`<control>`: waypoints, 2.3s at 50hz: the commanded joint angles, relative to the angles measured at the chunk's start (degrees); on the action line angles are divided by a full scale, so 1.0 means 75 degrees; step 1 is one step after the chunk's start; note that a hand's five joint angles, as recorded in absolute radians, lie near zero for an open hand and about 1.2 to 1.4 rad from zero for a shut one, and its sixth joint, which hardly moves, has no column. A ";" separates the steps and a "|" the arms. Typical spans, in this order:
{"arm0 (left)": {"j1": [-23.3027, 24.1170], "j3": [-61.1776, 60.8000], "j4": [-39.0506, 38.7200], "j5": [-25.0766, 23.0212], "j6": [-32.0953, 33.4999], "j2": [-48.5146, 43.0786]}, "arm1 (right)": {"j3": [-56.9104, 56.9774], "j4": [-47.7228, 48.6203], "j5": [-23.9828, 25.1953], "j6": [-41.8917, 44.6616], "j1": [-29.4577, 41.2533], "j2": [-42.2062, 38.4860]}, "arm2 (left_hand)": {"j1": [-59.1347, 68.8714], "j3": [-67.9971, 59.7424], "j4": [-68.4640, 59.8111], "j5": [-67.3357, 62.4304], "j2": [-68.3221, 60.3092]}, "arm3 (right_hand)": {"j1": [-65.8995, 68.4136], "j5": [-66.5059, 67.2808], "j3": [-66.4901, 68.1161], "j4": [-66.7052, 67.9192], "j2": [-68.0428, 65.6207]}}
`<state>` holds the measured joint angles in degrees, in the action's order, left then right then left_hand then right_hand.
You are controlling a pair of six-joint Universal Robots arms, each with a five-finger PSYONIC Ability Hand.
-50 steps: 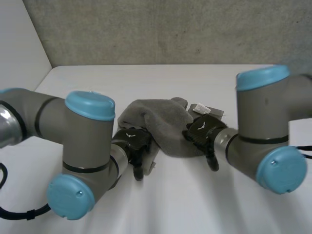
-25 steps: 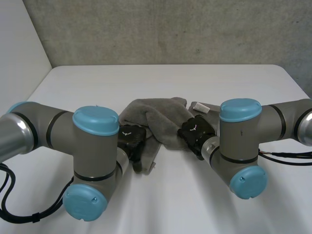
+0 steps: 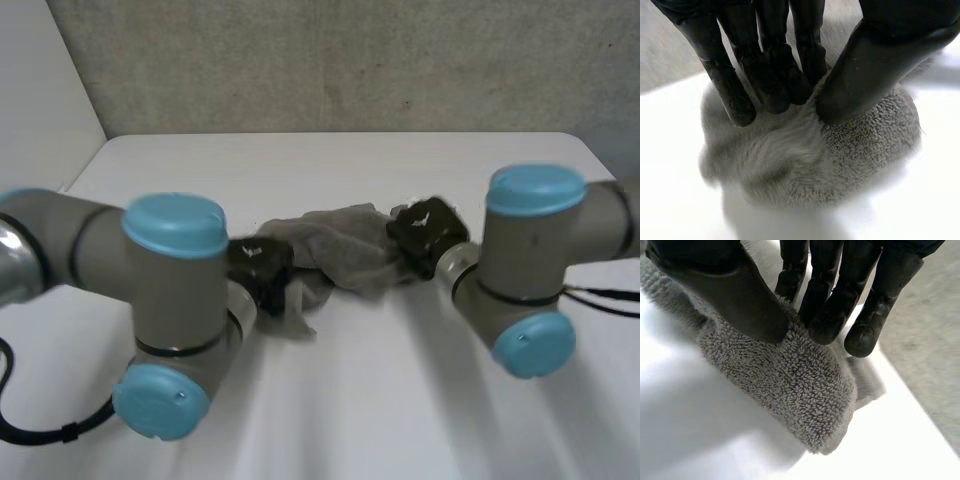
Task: Fold the towel.
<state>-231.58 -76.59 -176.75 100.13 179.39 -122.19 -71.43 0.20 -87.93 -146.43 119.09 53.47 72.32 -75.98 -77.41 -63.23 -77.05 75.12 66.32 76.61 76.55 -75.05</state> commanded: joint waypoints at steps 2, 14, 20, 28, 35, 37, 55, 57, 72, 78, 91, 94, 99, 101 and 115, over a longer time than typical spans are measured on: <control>-0.0574 0.0028 0.0093 -0.0155 -0.0083 0.1828 | 0.0720 -0.1871 0.0239 -0.0409 -0.0444 0.1644 | 0.1025 -0.0536 -0.0345 -0.0902 -0.0394 | 0.0650 0.0491 0.0452 0.0459 -0.0660; -0.1607 0.0005 0.0094 -0.1022 -0.0388 0.3648 | 0.2106 -0.3753 0.1166 -0.1641 -0.1547 0.3007 | 0.1025 -0.0536 -0.0345 -0.0902 -0.0394 | 0.0650 0.0491 0.0452 0.0459 -0.0660; -0.2097 0.0087 0.0094 -0.1373 -0.1008 0.3496 | 0.2199 -0.3706 0.1295 -0.1828 -0.1910 0.2820 | 0.1025 -0.0536 -0.0345 -0.0902 -0.0394 | 0.0650 0.0491 0.0452 0.0459 -0.0660; -0.2310 0.0321 0.0105 -0.1491 -0.1243 0.2302 | 0.2809 -0.3565 0.0943 -0.1828 -0.1910 0.1238 | 0.1025 -0.0536 -0.0345 -0.0902 -0.0394 | 0.0650 0.0491 0.0452 0.0459 -0.0660; -0.2333 0.0439 0.0082 -0.1503 -0.1220 0.1339 | 0.2785 -0.2010 -0.0168 -0.1805 -0.1910 0.0091 | 0.1025 -0.0536 -0.0345 -0.0902 -0.0394 | -0.3071 -0.3231 -0.3269 -0.3262 0.3062; -0.2391 0.0497 0.0082 -0.1503 -0.1220 0.1012 | 0.2820 -0.1786 -0.0402 -0.1793 -0.1910 -0.0096 | 0.1025 -0.0536 -0.0345 -0.0902 -0.0394 | -0.4175 -0.4335 -0.4373 -0.4366 0.4166; -0.2614 0.0532 0.0047 -0.1515 -0.1138 0.0823 | 0.1848 -0.2792 -0.0299 -0.0832 -0.1711 0.1554 | -0.8033 0.8522 0.8713 0.8156 0.8664 | -0.8683 -0.8842 -0.8881 -0.8874 0.8674; -0.2638 0.0532 0.0047 -0.1526 -0.1138 0.0858 | 0.1543 -0.3073 0.0053 -0.0609 -0.1488 0.1847 | -0.8033 0.8522 0.8713 0.8156 0.8664 | -0.8683 -0.8842 -0.8881 -0.8874 0.8674; -0.2673 0.0427 -0.0012 -0.1807 -0.0776 0.0847 | -0.3449 -0.2100 0.1154 -0.1289 -0.0855 0.3827 | -0.7966 0.8455 0.8646 0.8088 0.8597 | -0.8683 -0.8842 -0.8881 -0.8874 0.8674; -0.2673 0.0264 -0.0537 -0.1796 -0.0552 0.0414 | -0.5207 -0.0683 0.1131 -0.1301 -0.0773 0.4226 | -0.7989 0.8477 0.8668 0.8111 0.8620 | -0.8683 -0.8842 -0.8881 -0.8874 0.8674; -0.2544 -0.0288 -0.2297 -0.1725 -0.0540 -0.0466 | -0.6625 0.1110 0.1143 -0.1301 -0.0797 0.4062 | -0.7944 0.8433 0.8624 0.8066 0.8575 | -0.7012 -0.7172 -0.7210 -0.7203 0.7003; -0.2532 -0.0300 -0.2519 -0.1702 -0.0552 -0.0664 | -0.6812 0.1532 0.1107 -0.1219 -0.0785 0.3980 | -0.7944 0.8433 0.8624 0.8066 0.8575 | -0.6272 -0.6431 -0.6470 -0.6463 0.6263; -0.2532 -0.0241 -0.2812 -0.1690 -0.0564 -0.0957 | -0.6906 0.1720 0.1072 -0.1207 -0.0773 0.3956 | -0.7899 0.8388 0.8579 0.8021 0.8530 | -0.6115 -0.6274 -0.6313 -0.6306 0.6106; -0.2532 -0.0241 -0.2871 -0.1690 -0.0564 -0.1016 | -0.6906 0.1732 0.1072 -0.1219 -0.0773 0.3956 | -0.7877 0.8365 0.8557 0.7999 0.8508 | -0.5623 -0.5783 -0.5822 -0.5815 0.5614; -0.2521 -0.0206 -0.2860 -0.1304 -0.0013 -0.1145 | -0.7058 0.2188 0.1037 -0.1324 -0.0773 0.3956 | -0.6306 0.6795 0.6986 0.6429 0.6938 | -0.5352 -0.5512 -0.5551 -0.5543 0.5343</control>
<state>-250.53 -78.13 -198.65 88.19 176.48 -131.06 -123.66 14.17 -80.02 -156.14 113.32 83.13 21.99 -21.52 -21.41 -12.20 -21.61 34.21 24.65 34.21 34.11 -33.52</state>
